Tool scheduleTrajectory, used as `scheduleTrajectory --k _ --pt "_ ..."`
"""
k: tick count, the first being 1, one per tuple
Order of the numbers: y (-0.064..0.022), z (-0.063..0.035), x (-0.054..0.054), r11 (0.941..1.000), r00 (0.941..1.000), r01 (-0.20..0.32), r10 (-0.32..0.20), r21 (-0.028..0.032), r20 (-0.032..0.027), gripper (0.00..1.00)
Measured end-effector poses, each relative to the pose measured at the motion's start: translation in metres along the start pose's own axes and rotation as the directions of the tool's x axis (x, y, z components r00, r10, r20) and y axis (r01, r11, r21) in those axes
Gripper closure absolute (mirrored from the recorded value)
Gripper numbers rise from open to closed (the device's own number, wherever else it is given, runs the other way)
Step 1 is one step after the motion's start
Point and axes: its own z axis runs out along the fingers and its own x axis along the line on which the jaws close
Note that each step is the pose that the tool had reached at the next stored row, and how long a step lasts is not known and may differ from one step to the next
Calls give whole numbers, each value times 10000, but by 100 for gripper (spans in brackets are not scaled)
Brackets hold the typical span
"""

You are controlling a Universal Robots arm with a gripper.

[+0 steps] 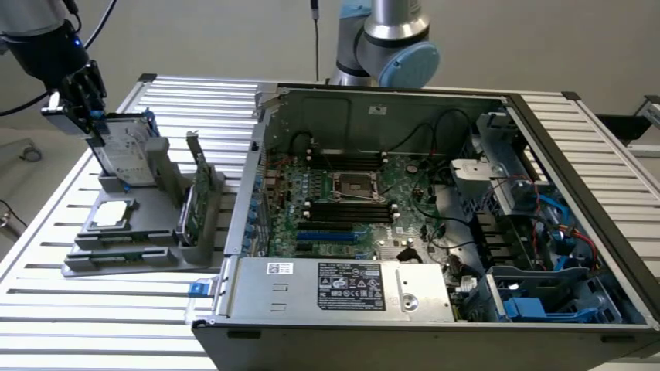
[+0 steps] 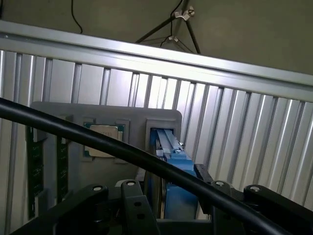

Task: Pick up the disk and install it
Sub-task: 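Pick up the disk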

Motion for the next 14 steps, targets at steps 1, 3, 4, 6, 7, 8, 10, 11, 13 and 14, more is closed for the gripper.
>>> scheduleTrajectory --k 1,3,4,6,7,8,10,11,13,14 --pt "0 7 -1 10000 10000 0 0 0 0 49" --pt "-1 10 -5 10000 10000 0 0 -2 -1 49" --pt "-1 11 -7 10000 10000 -1 1 -2 0 49" --pt "-4 11 -14 10000 10000 -6 6 -5 0 49" --pt "-6 12 -18 10000 10000 -9 9 -6 1 49" --pt "-9 12 -22 10000 10000 -15 15 -5 1 49" --pt "-13 13 -28 10000 10000 -36 36 -5 1 49" --pt "-15 14 -30 10000 10000 -47 47 -4 1 49" --pt "-16 15 -33 10000 10000 -81 81 -5 0 49" --pt "-17 16 -35 10000 10000 -99 99 -6 0 49"
